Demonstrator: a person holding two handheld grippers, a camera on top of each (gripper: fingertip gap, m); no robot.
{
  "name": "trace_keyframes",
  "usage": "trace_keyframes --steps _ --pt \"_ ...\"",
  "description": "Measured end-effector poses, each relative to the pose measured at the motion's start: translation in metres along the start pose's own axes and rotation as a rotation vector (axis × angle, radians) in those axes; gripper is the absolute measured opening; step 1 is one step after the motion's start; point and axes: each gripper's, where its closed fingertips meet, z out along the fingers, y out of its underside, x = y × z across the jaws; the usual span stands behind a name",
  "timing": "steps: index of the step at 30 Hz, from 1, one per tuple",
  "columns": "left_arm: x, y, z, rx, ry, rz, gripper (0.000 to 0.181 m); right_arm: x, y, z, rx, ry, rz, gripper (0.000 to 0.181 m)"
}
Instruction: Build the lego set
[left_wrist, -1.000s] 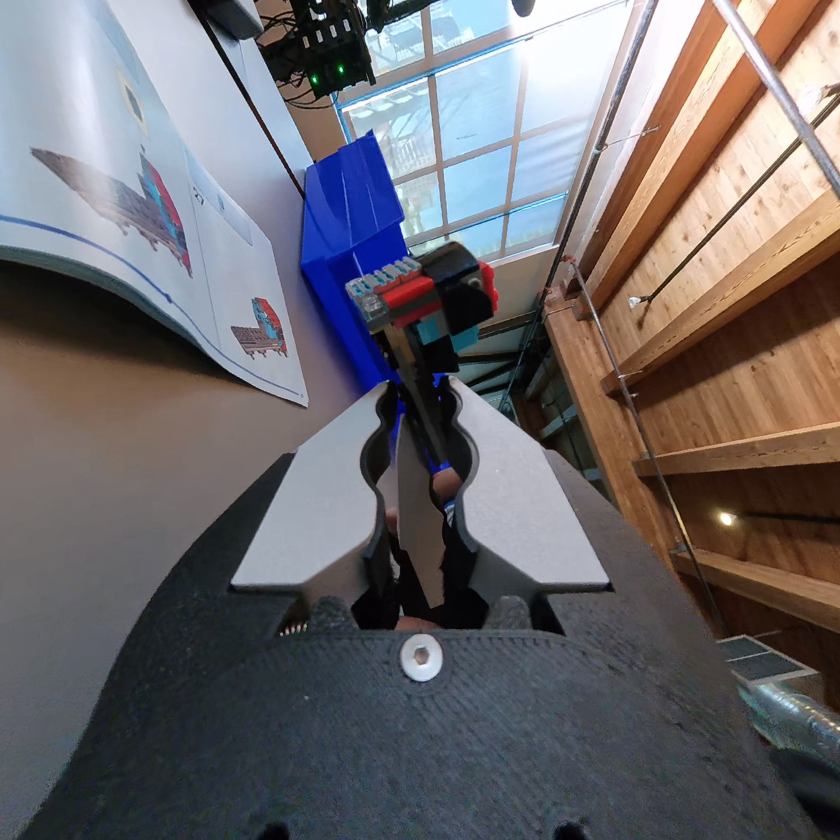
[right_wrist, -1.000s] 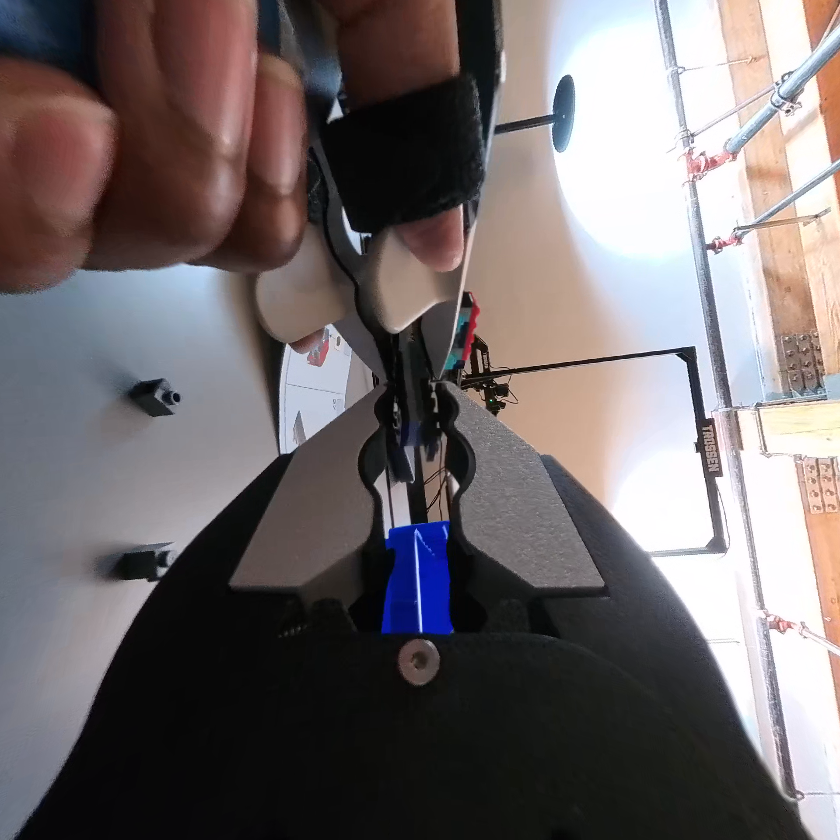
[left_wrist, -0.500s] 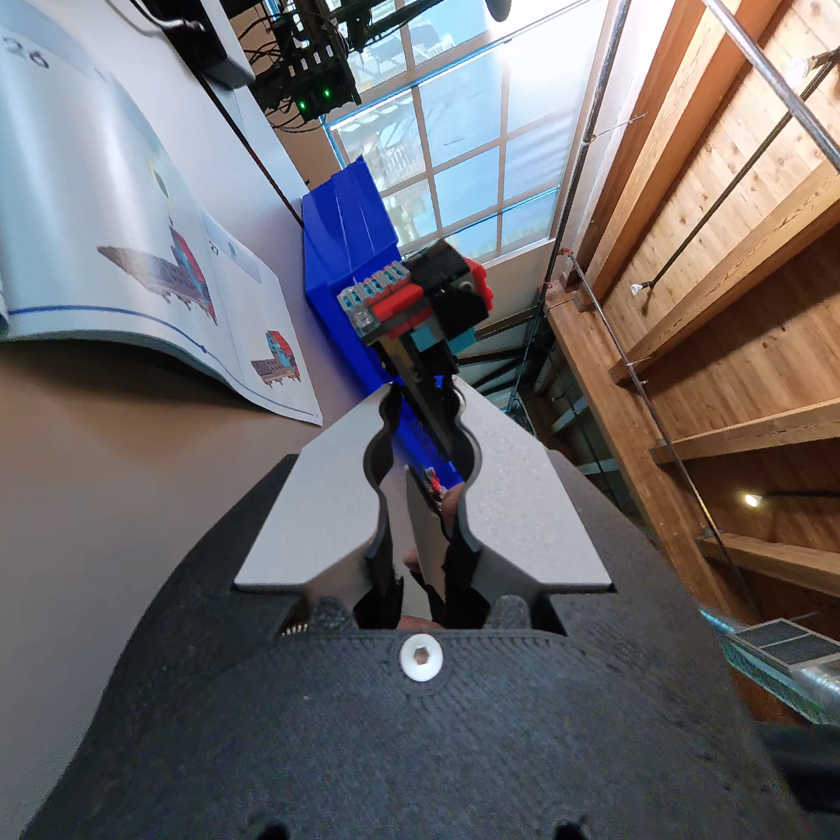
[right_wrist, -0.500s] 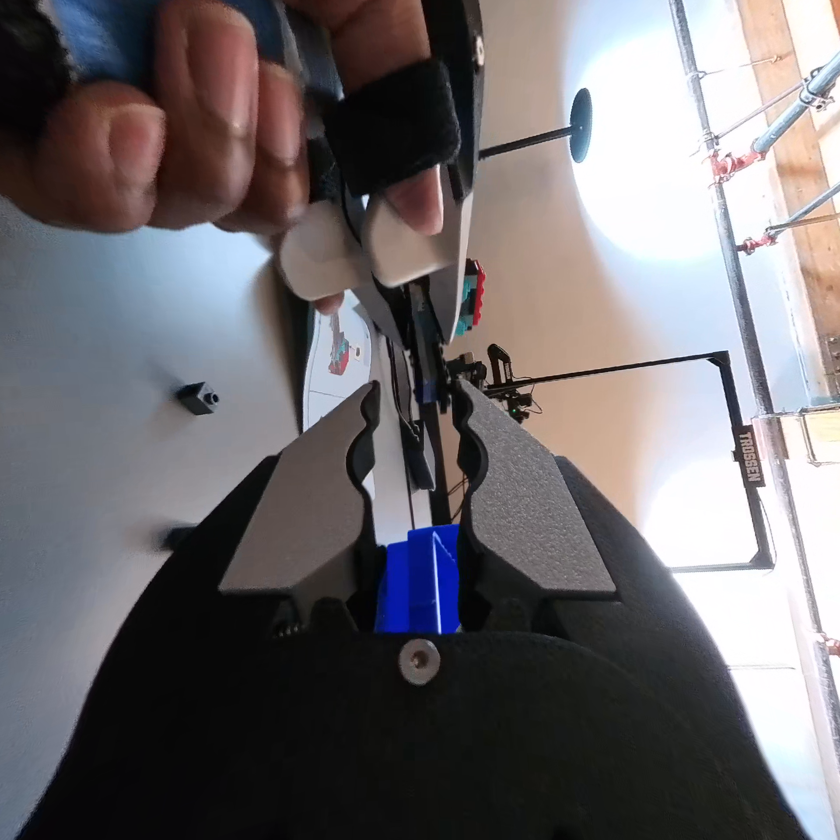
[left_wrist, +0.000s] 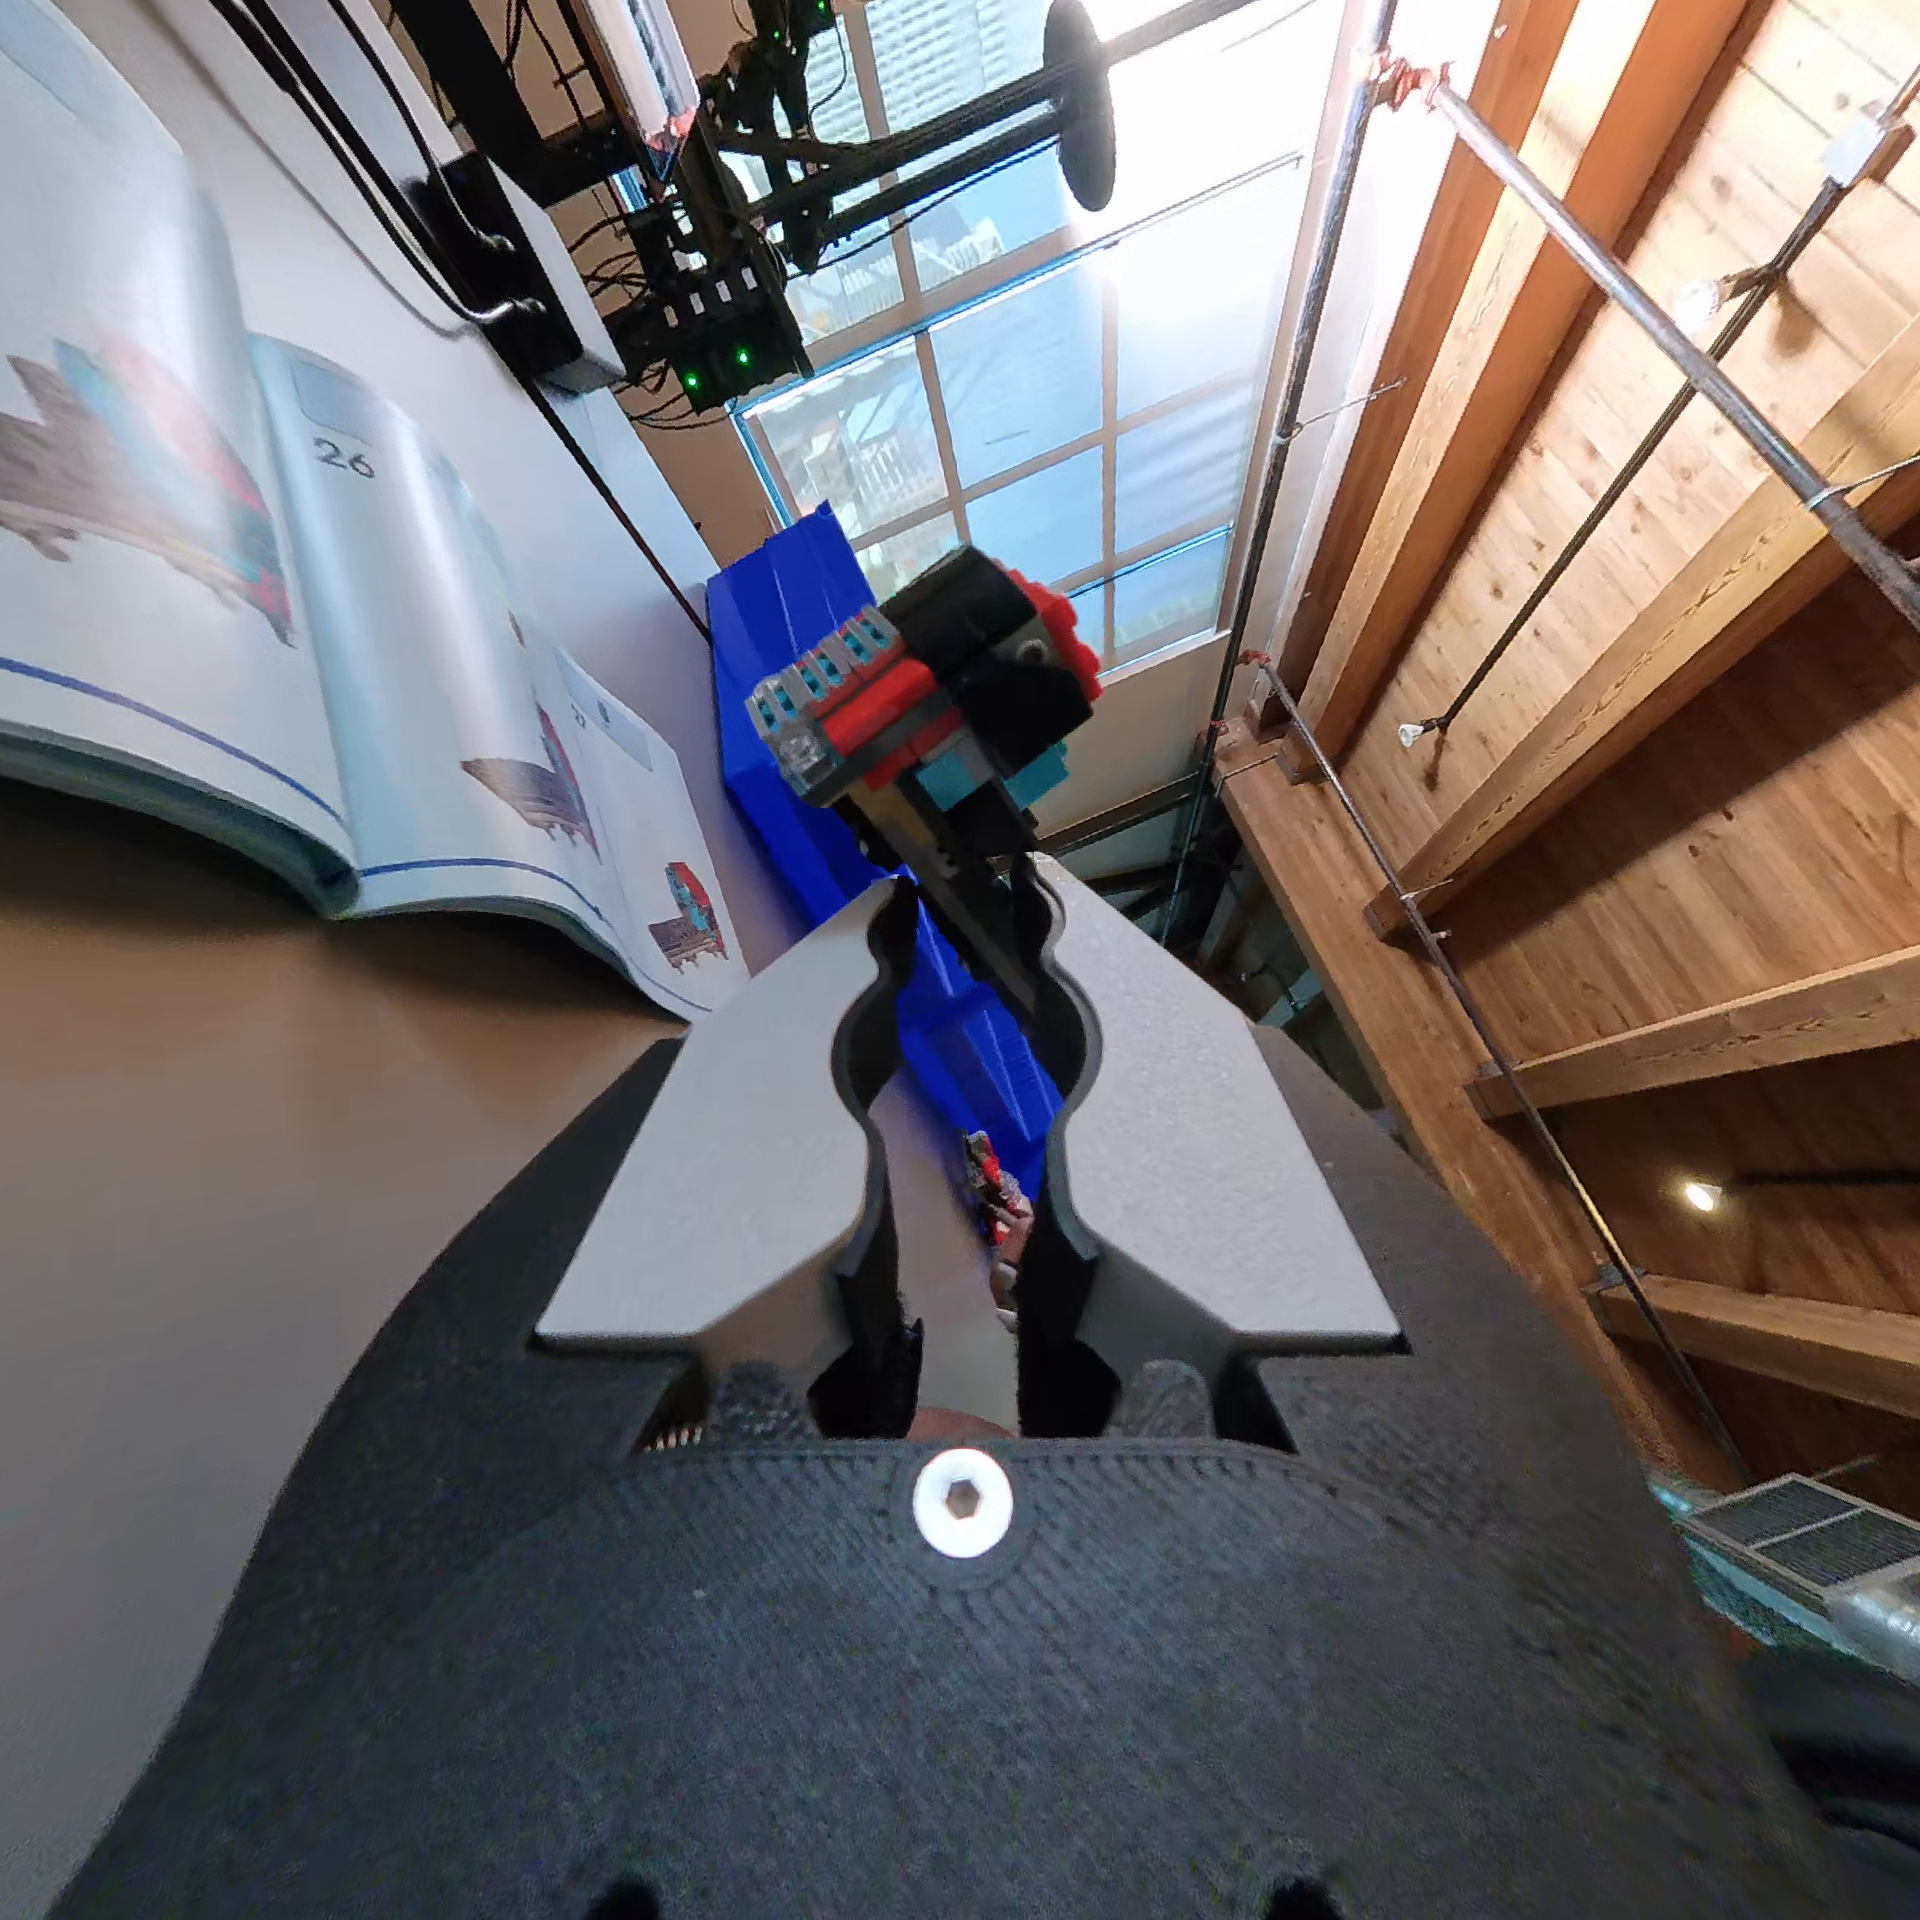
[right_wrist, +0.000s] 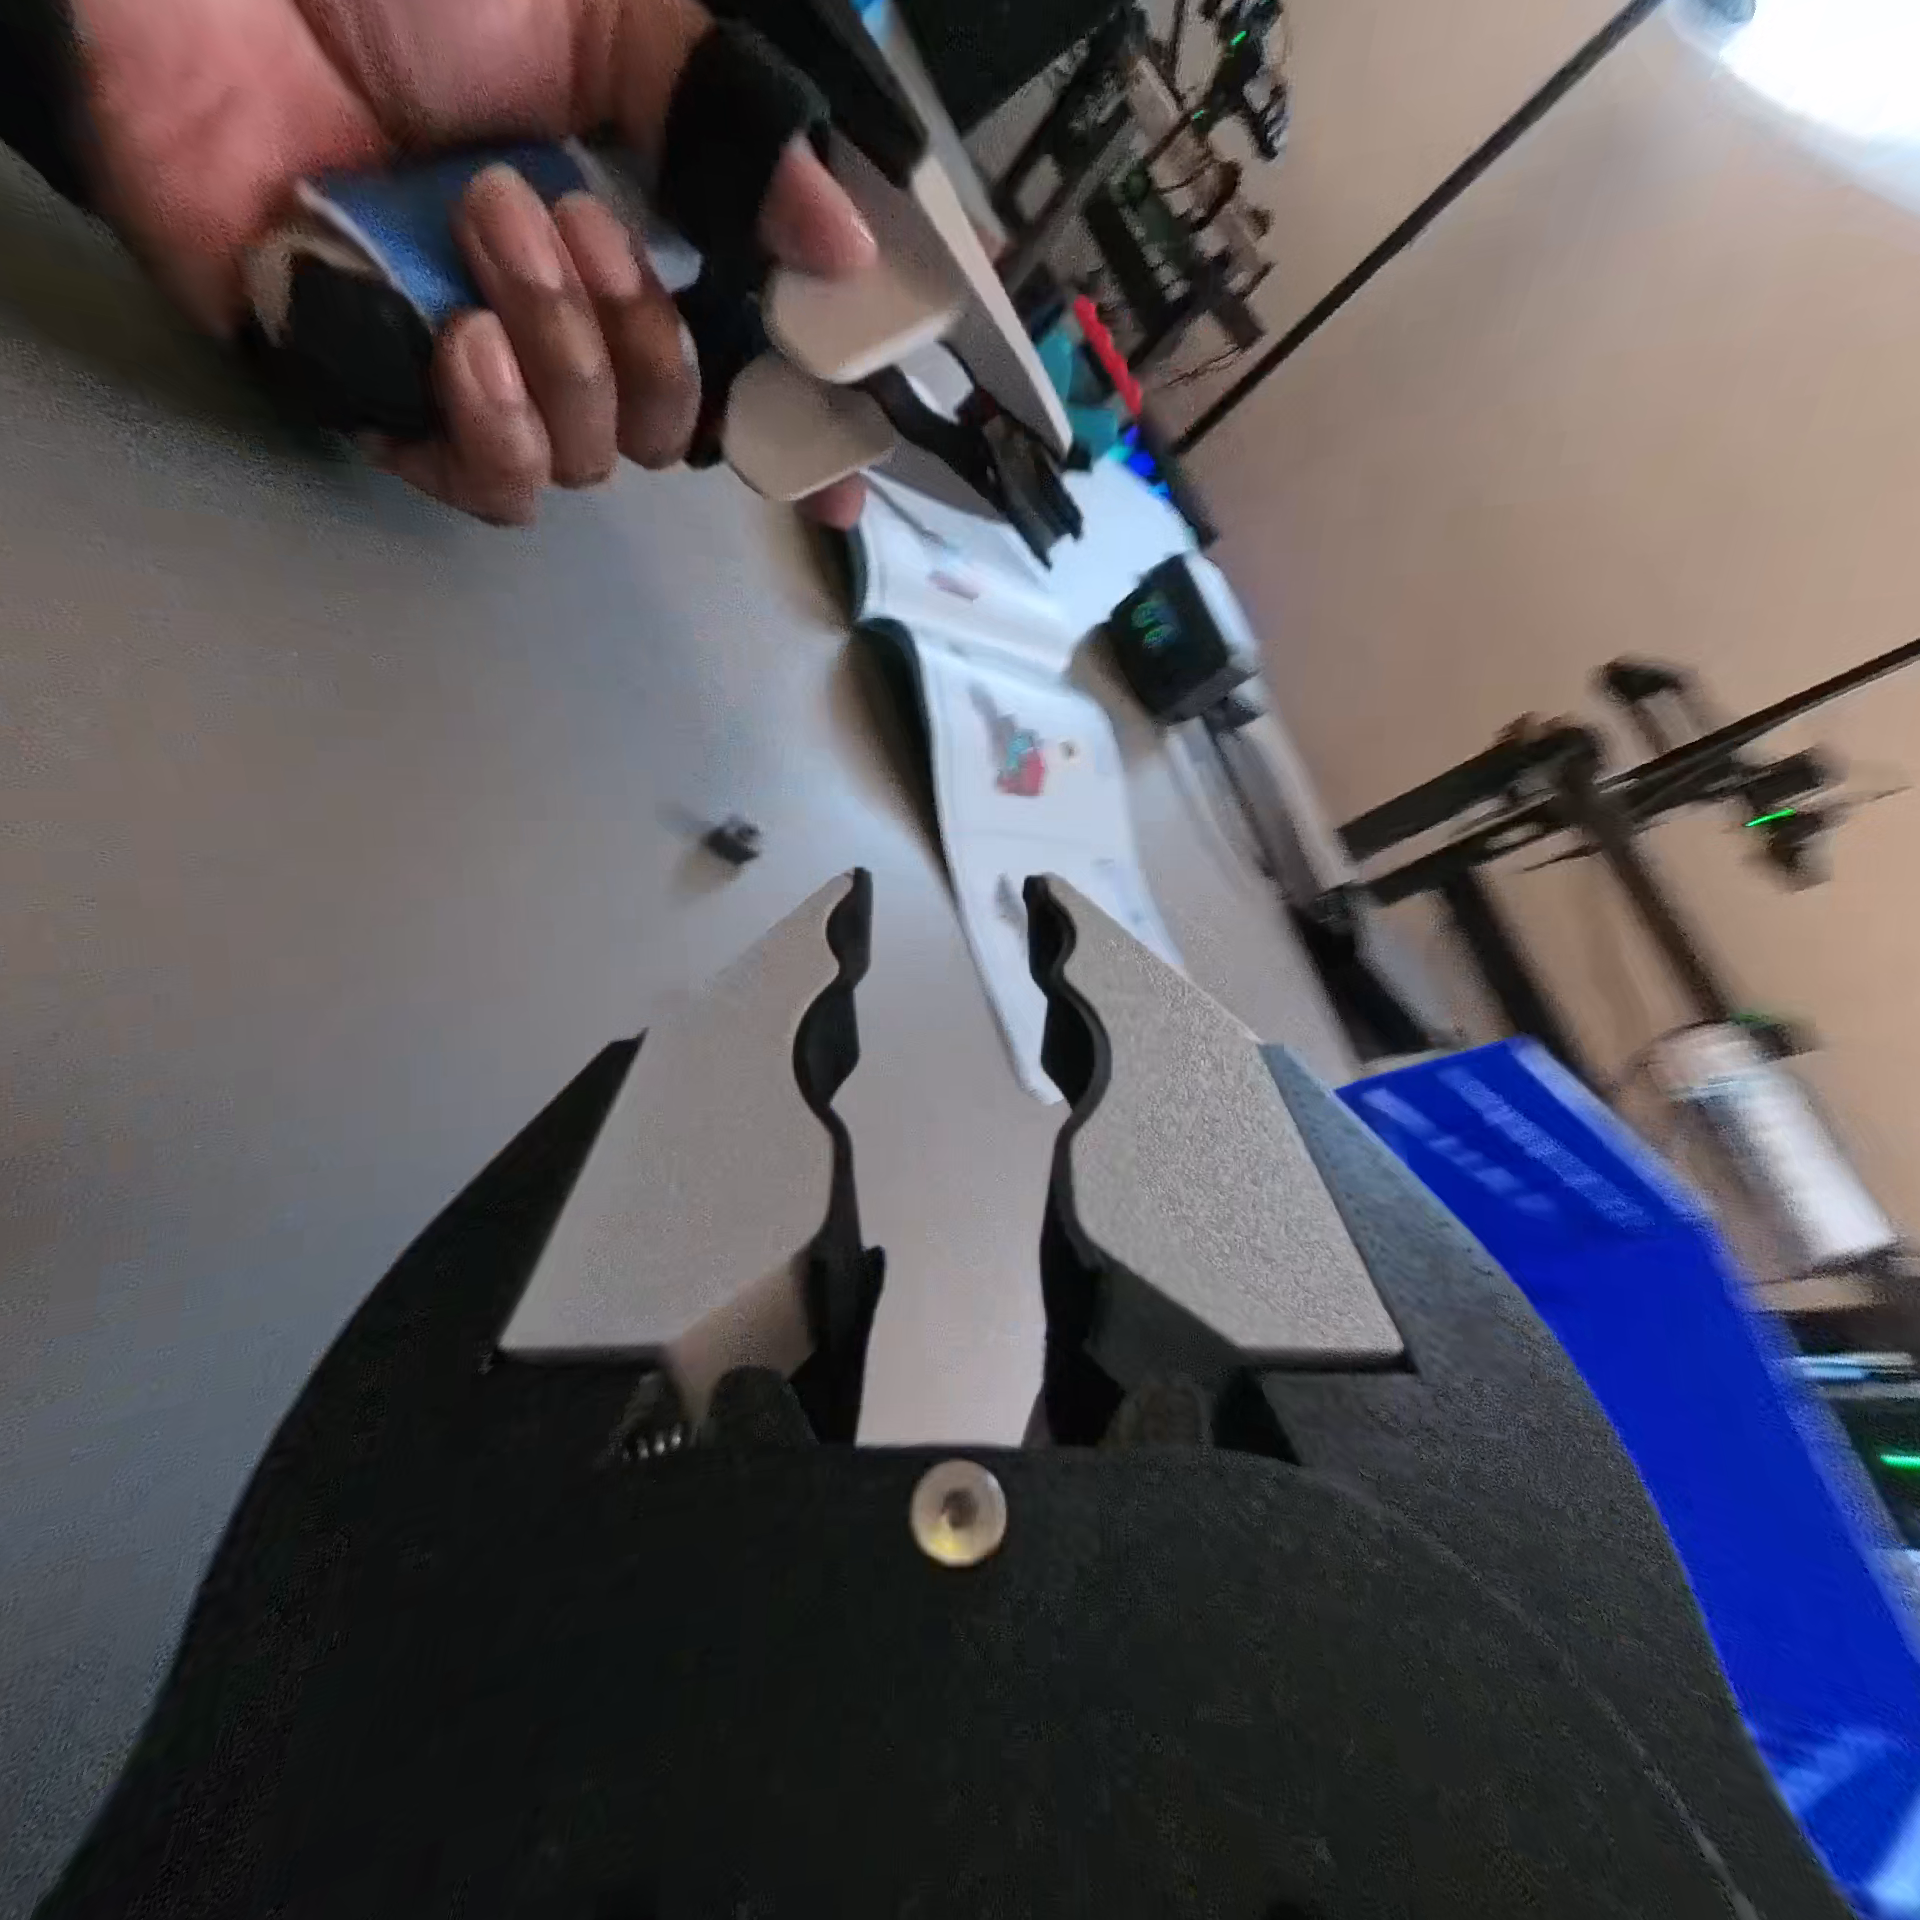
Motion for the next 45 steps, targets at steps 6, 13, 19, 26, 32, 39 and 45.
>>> trace_keyframes --steps 6,13,19,26,32,39,45 --pt "-0.004 -0.009 -0.021 -0.076 -0.042 0.096 0.020 -0.017 0.032 -0.020 -0.047 -0.305 0.299 0.030" --pt "-0.003 0.000 -0.024 -0.165 -0.036 0.149 0.019 -0.036 0.053 -0.011 -0.158 -0.436 0.275 0.028" --pt "-0.001 0.017 -0.015 -0.236 -0.028 0.175 0.020 -0.043 0.050 0.003 -0.176 -0.458 0.252 0.026" --pt "0.000 0.017 -0.014 -0.238 -0.014 0.171 0.019 -0.043 0.045 0.011 -0.168 -0.485 0.286 0.020" --pt "0.003 0.022 -0.014 -0.266 0.006 0.179 0.019 -0.048 0.044 0.015 -0.189 -0.525 0.260 0.012" --pt "0.013 0.037 -0.010 -0.307 0.064 0.155 0.019 -0.044 0.039 0.015 -0.160 -0.534 0.230 0.009" --pt "0.032 0.071 0.008 -0.367 0.161 0.057 0.019 -0.002 0.016 -0.002 -0.053 -0.491 0.240 0.009"
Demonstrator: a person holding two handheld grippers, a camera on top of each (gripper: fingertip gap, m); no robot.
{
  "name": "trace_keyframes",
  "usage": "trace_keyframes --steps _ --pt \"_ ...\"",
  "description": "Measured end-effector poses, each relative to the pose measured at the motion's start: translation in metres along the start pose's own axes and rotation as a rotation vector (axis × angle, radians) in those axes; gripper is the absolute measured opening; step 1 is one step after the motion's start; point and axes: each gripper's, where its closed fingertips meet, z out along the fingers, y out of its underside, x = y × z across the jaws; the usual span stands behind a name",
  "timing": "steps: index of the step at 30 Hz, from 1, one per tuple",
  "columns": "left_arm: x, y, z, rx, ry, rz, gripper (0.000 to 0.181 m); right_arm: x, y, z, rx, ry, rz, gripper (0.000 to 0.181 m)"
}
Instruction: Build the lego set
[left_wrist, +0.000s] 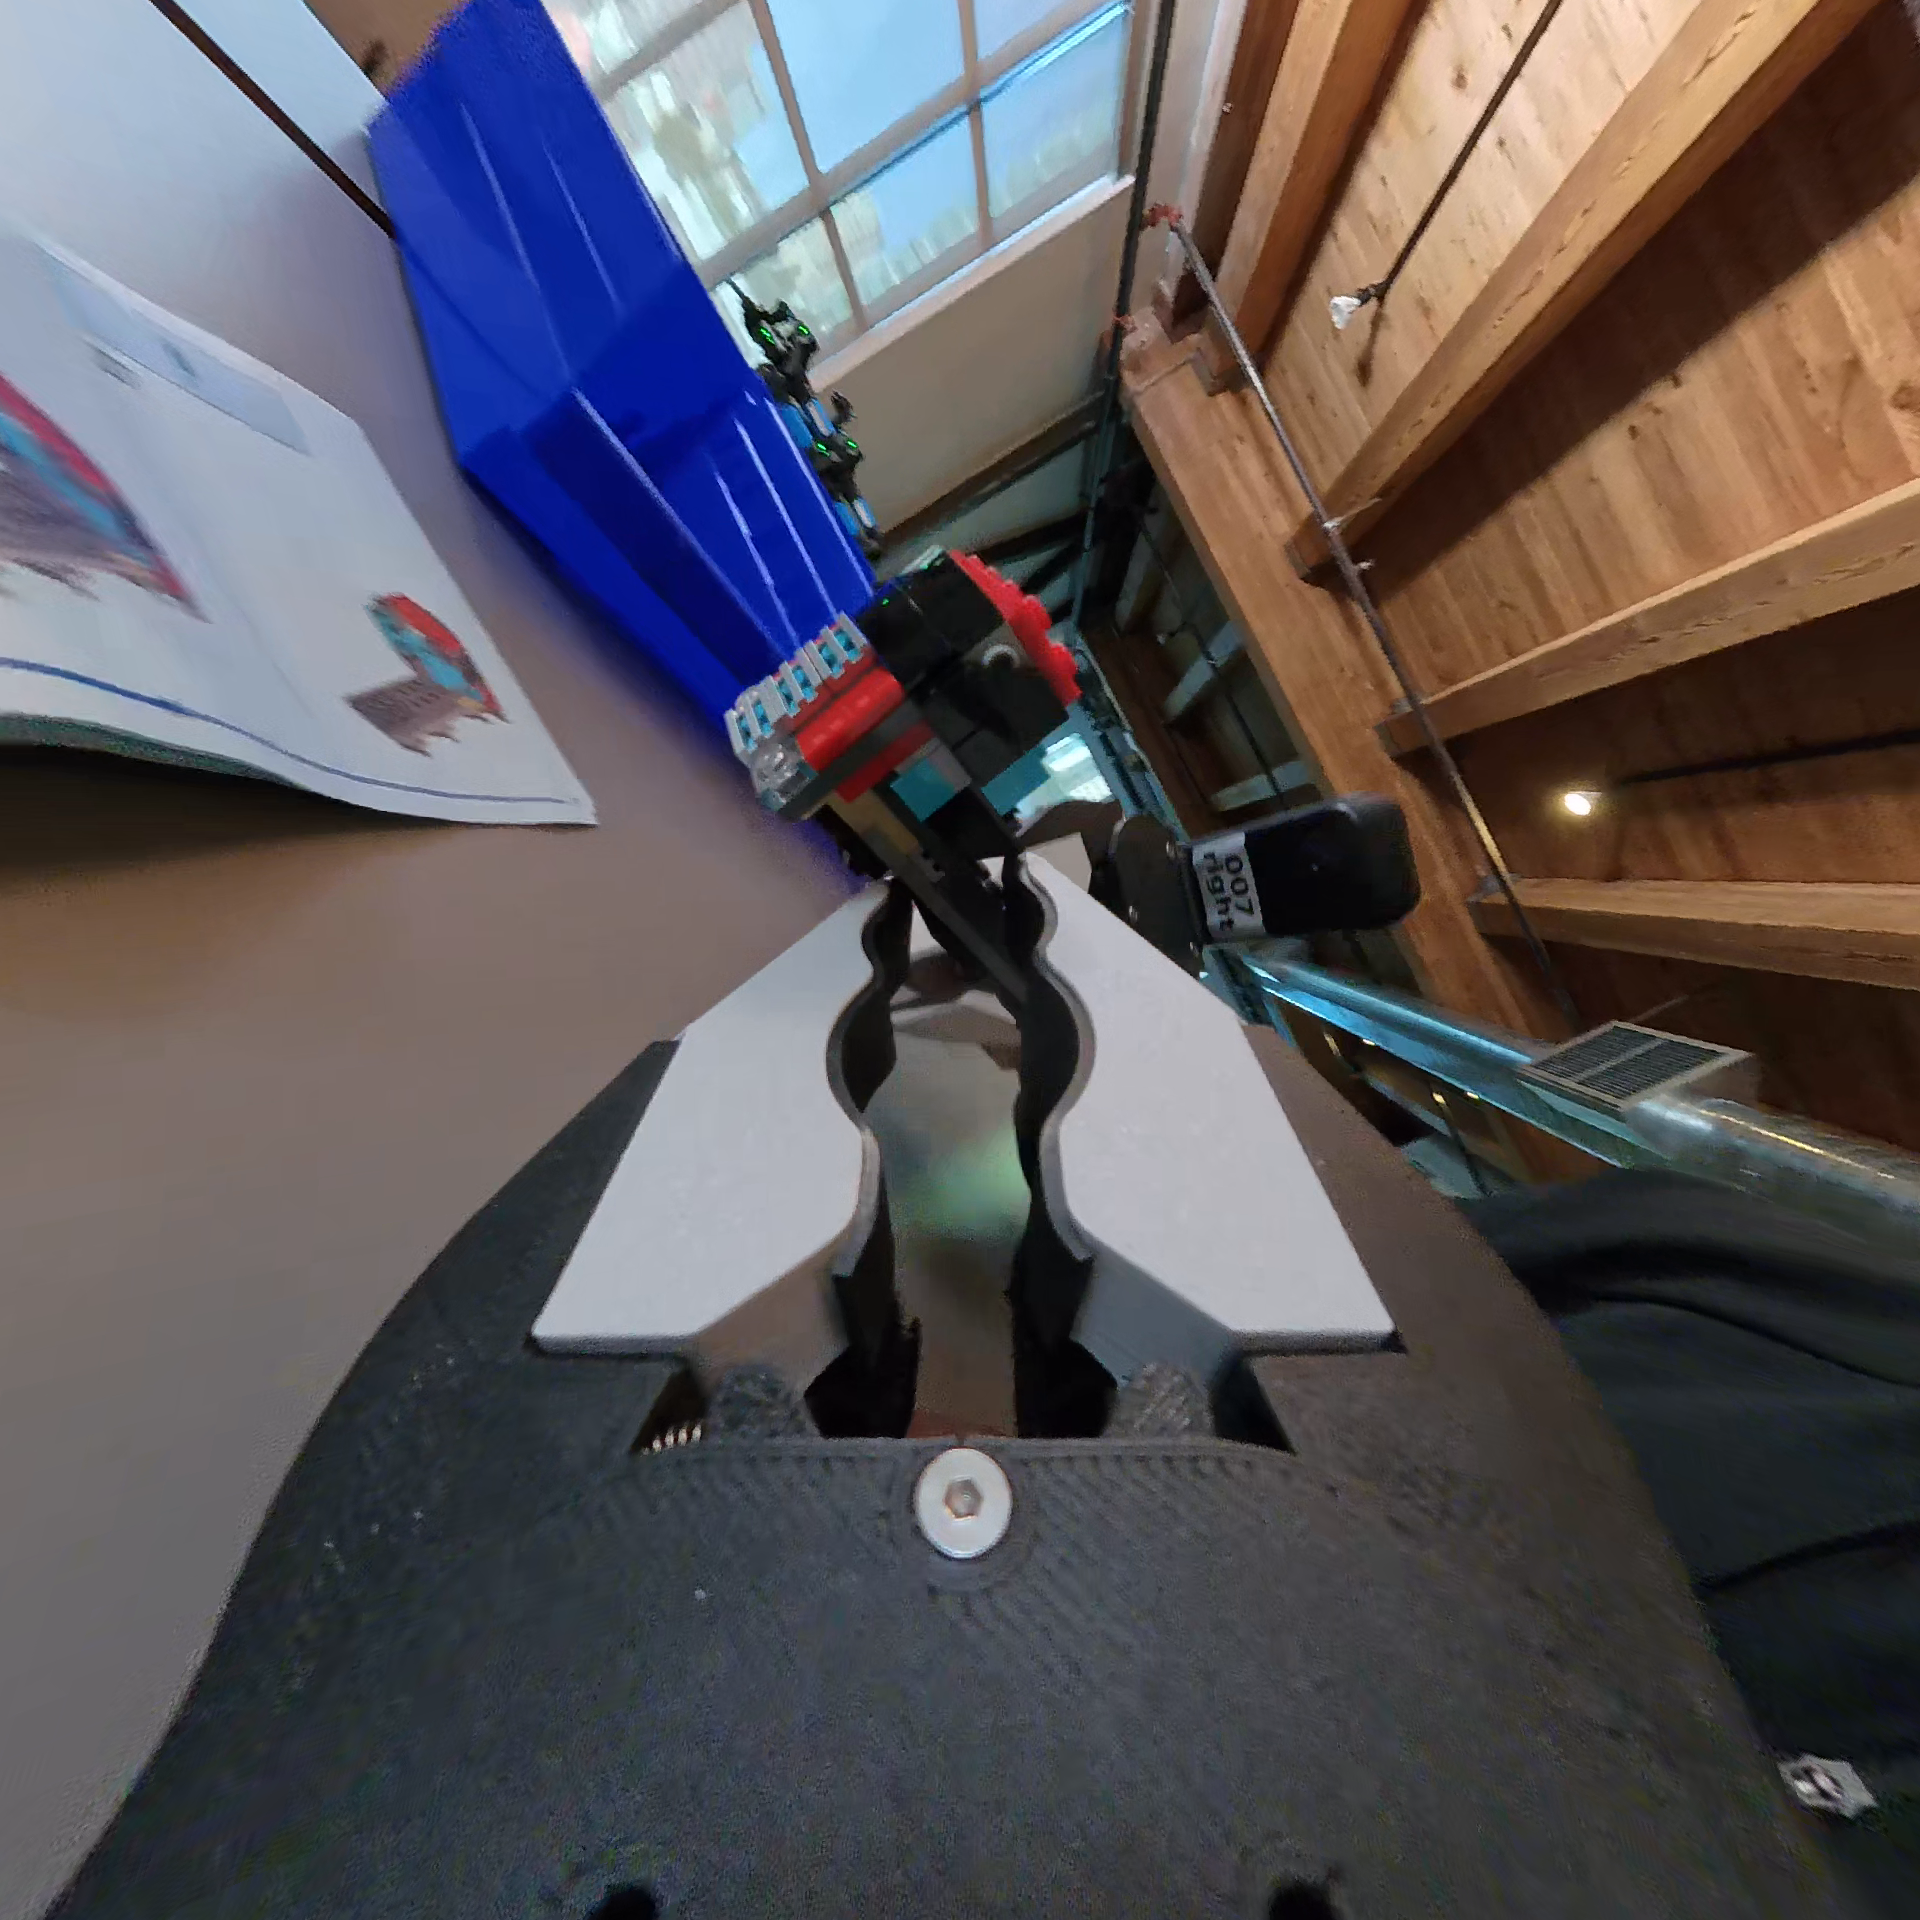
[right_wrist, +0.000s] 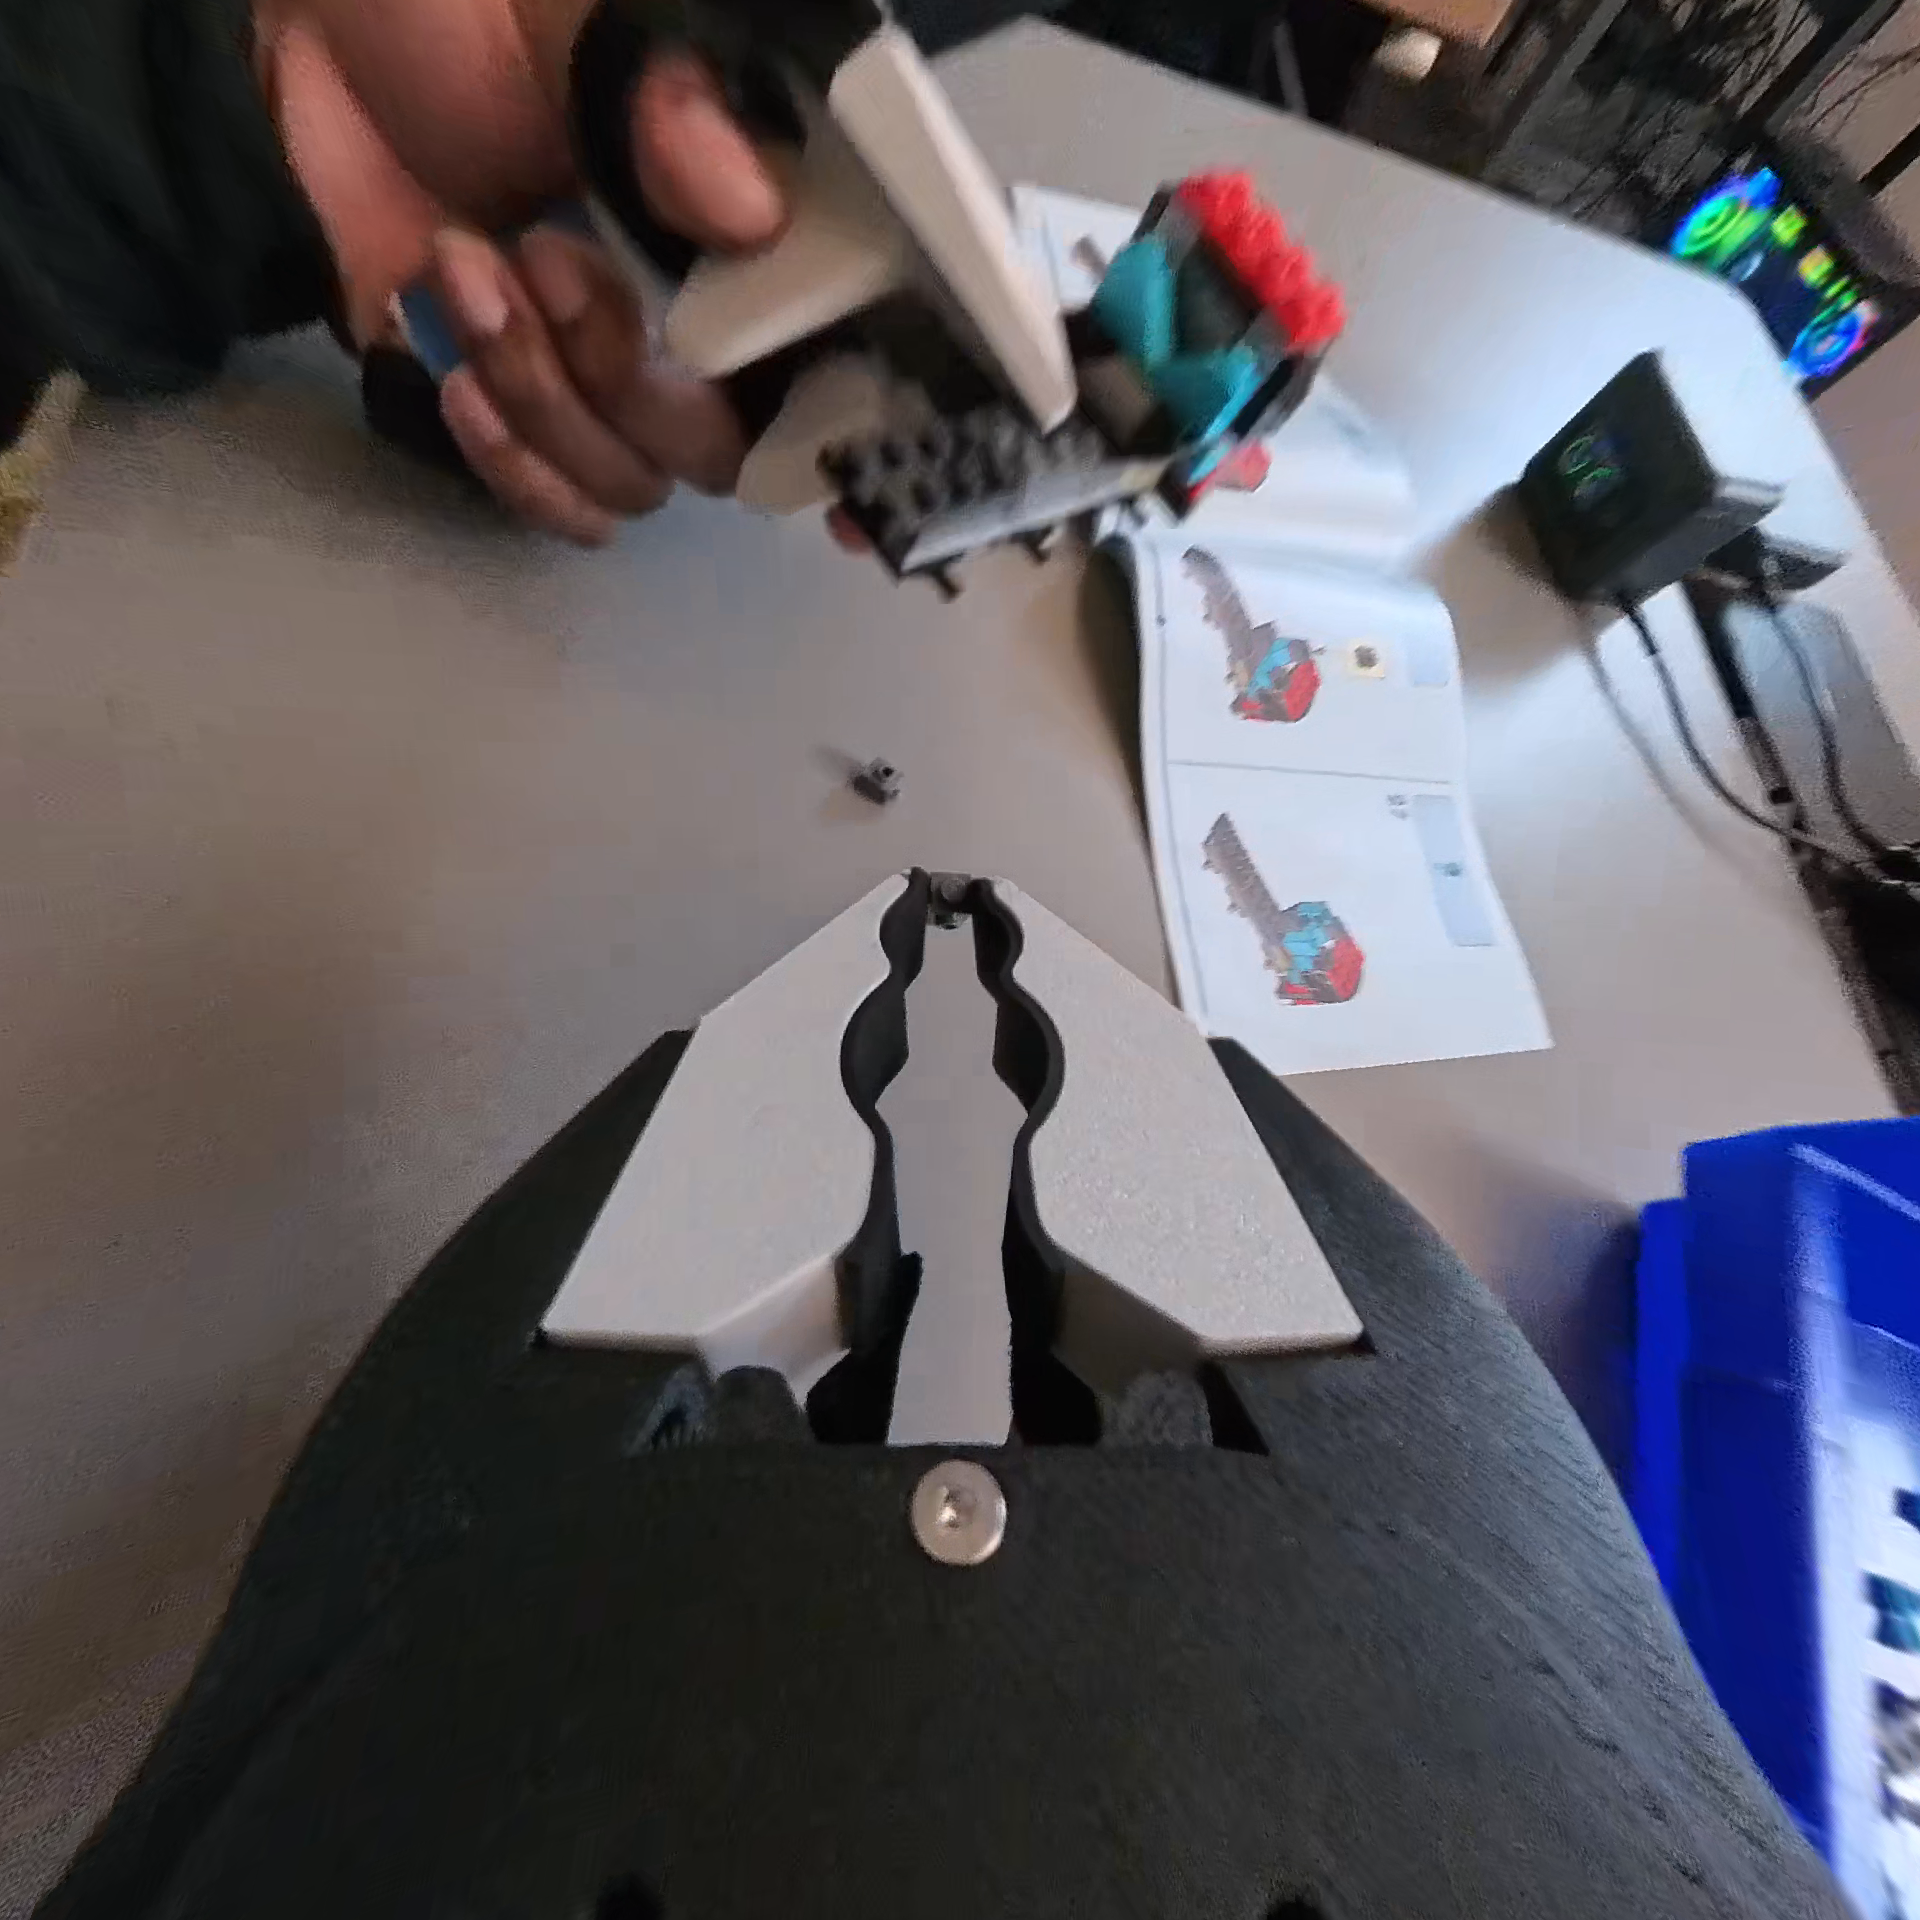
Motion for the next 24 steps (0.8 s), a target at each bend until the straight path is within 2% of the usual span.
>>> trace_keyframes --steps 6,10,15,24 --pt "0.027 0.022 0.032 -0.041 0.094 -0.058 0.019 0.011 -0.025 -0.048 0.121 0.009 -0.015 0.009" --pt "0.031 0.040 0.042 -0.056 0.074 -0.062 0.019 0.013 -0.042 -0.067 0.197 -0.029 -0.037 0.009" --pt "0.034 0.061 0.041 -0.051 0.084 -0.099 0.019 0.017 -0.065 -0.063 0.232 -0.112 -0.094 0.009" --pt "0.044 0.049 0.029 -0.006 0.149 -0.110 0.019 0.011 -0.092 -0.044 0.224 -0.238 -0.173 0.009"
